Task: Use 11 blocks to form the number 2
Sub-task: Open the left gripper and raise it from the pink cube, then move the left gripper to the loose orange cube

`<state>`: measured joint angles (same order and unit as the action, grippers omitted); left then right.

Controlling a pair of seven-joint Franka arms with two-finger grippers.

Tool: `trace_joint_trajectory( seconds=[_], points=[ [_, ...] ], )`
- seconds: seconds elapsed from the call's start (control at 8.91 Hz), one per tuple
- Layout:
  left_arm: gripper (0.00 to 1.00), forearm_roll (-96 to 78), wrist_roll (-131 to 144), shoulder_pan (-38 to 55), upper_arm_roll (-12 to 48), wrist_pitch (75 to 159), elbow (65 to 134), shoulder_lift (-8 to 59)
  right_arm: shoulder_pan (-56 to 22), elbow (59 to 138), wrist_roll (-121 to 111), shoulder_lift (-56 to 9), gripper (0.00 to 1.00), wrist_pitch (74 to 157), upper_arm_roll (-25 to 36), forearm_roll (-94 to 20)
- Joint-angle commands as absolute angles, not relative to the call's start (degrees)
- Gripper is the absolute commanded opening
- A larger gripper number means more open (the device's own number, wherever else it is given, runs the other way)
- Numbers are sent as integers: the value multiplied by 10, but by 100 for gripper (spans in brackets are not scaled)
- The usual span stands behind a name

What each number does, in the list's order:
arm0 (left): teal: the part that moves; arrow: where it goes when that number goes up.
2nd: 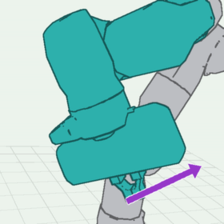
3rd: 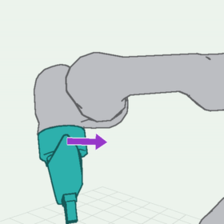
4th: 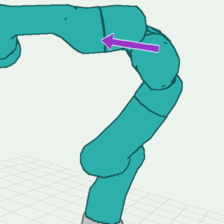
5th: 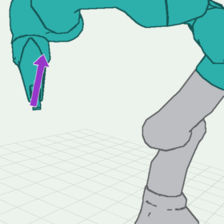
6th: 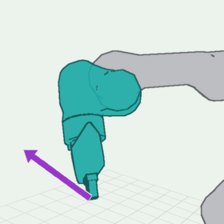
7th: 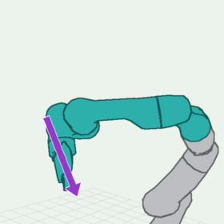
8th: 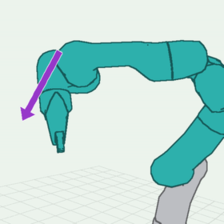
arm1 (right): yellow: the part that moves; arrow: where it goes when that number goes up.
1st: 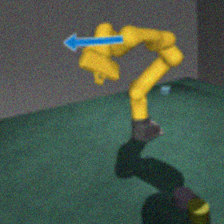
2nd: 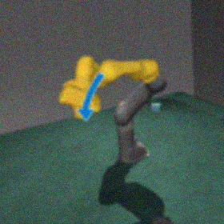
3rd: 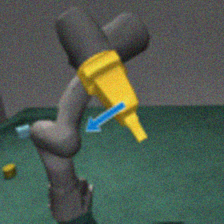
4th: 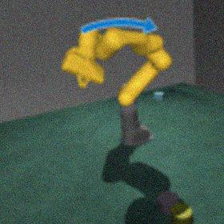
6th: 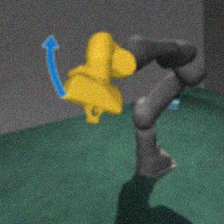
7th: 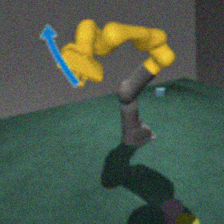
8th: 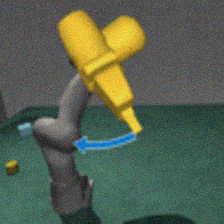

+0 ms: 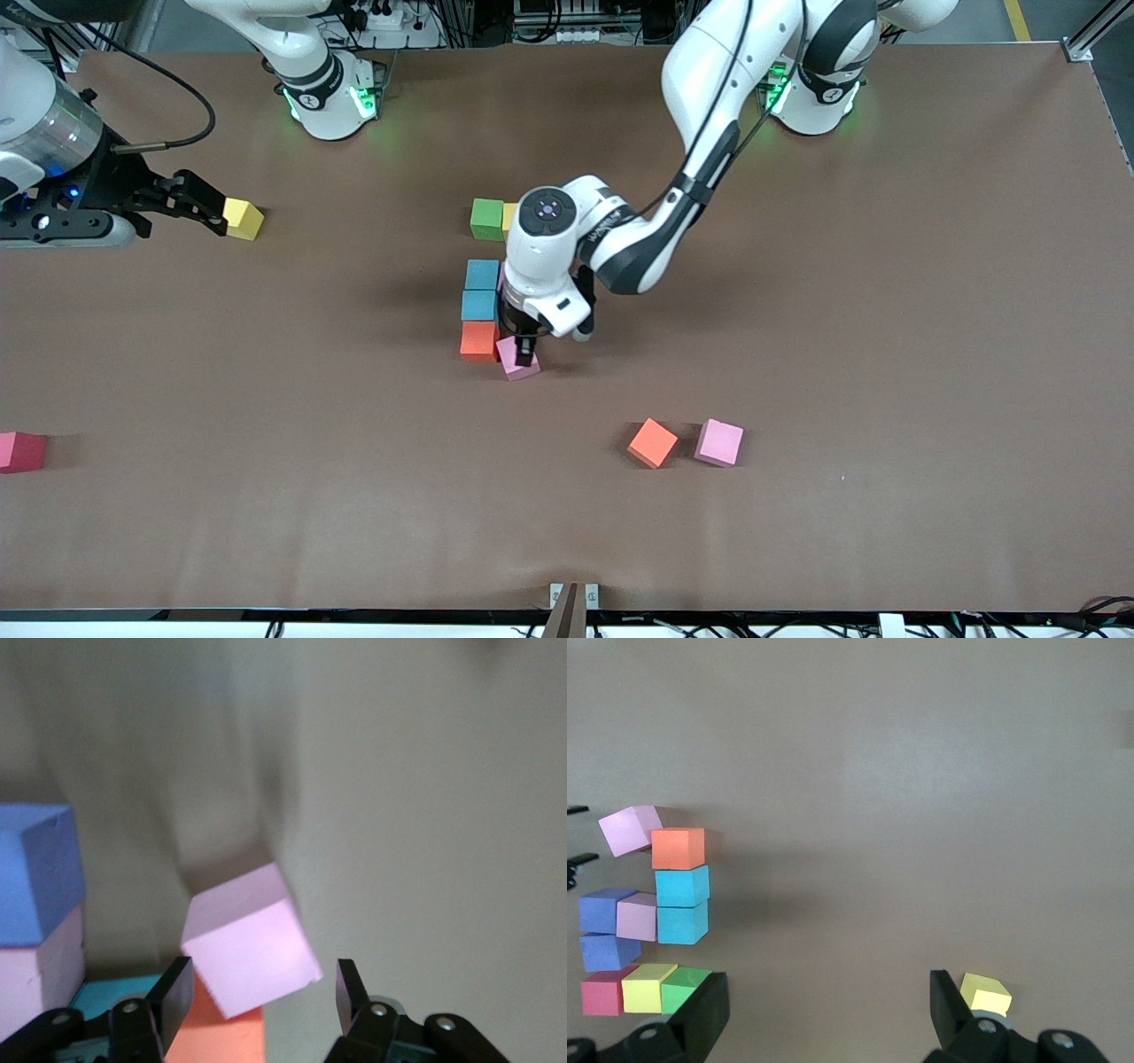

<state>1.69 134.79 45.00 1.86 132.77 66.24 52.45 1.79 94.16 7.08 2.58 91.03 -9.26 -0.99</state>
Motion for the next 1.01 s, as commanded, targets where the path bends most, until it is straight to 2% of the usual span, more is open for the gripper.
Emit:
trace_joint_trajectory(
  seconds=[0.0, 0.9],
  points=[
    [73, 11, 1293, 412, 21, 1305, 672, 513, 21, 934, 71, 26, 100, 904, -94, -11],
    [73, 14, 1024, 277, 20, 1260, 674, 504, 21, 934, 70, 26, 100, 903, -94, -11]
  ],
)
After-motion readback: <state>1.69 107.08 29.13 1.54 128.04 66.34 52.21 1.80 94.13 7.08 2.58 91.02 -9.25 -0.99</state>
